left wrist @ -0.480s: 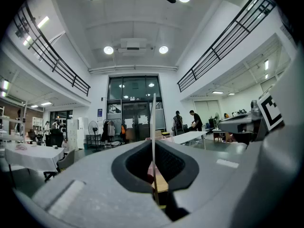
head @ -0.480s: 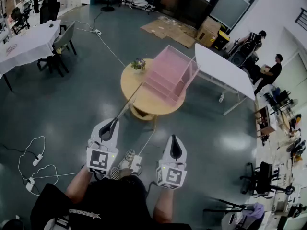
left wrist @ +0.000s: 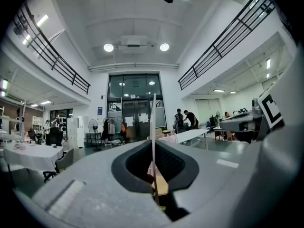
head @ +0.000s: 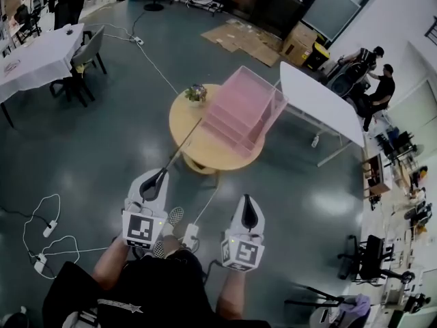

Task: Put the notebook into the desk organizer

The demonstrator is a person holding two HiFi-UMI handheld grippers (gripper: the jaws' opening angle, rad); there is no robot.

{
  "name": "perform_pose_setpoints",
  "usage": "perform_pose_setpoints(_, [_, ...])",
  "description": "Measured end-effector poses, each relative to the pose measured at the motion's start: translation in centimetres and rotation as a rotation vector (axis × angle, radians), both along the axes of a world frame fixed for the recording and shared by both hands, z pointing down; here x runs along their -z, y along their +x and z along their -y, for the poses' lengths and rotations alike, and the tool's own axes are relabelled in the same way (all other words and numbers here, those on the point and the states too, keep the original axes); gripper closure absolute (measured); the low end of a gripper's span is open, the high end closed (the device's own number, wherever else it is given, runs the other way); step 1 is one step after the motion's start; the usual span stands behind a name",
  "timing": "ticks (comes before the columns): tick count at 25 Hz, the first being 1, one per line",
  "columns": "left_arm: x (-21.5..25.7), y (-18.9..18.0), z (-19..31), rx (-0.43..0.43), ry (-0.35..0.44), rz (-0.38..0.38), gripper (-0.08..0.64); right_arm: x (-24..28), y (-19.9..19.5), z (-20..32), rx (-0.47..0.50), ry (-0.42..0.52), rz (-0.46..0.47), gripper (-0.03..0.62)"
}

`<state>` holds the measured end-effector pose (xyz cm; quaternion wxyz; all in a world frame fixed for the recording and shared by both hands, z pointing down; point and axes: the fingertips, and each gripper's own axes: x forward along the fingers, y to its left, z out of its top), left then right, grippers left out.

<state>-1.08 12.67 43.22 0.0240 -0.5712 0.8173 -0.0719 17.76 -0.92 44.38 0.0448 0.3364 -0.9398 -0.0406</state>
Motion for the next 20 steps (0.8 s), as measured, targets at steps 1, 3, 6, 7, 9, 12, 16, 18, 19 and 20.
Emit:
perform_pose_setpoints(1, [-0.3,-0.5,0.8,-0.003,0.004,0.001,0.545,-0.3,-0.4,0.7,-0.003,-0.001,-0.006,0.586])
perform_pose_setpoints(3, [-0.6,-1.5,2.3,-0.012,0.003,-0.002,0.545,-0.7,-1.3,2.0,-0.007,-0.002,-0.021,0.586])
perform_pose_setpoints(6, [-0.9,-3.3,4.6,-0.026,-0.006,-0.009,0.545,-1.2,-3.1,4.0,-0.014,-0.015,-0.024,0.586])
perform_pose_setpoints(7, [-1.1,-4.0,5.4,-0.031,-0.007,-0.01,0.545,-1.5,-3.7,4.8,-0.019,-0.019,-0.022,0.586])
perform_pose_setpoints(9, [-1.6,-5.5,7.2,-0.044,-0.007,-0.011,0.545,-2.0,-5.1,6.2,-0.032,-0.023,-0.022,0.586])
perform_pose_setpoints(12, [-1.7,-6.8,10.4,-0.062,-0.011,-0.007,0.545,-2.2,-6.1,8.9,-0.054,-0.03,-0.015,0.586])
perform_pose_setpoints(16, [-1.3,-7.7,14.7,-0.089,-0.022,0.001,0.545,-2.5,-6.3,12.7,-0.09,-0.052,-0.015,0.586])
perform_pose_setpoints(18, [-1.3,-8.5,16.6,-0.101,-0.026,0.002,0.545,-2.8,-6.6,14.2,-0.109,-0.062,-0.015,0.586])
perform_pose_setpoints(19, [-1.4,-8.8,17.6,-0.107,-0.029,0.002,0.545,-3.0,-6.7,15.0,-0.119,-0.067,-0.013,0.586])
perform_pose_setpoints(20, [-1.4,-9.1,18.5,-0.113,-0.032,0.003,0.545,-3.1,-6.8,15.8,-0.127,-0.073,-0.011,0.586])
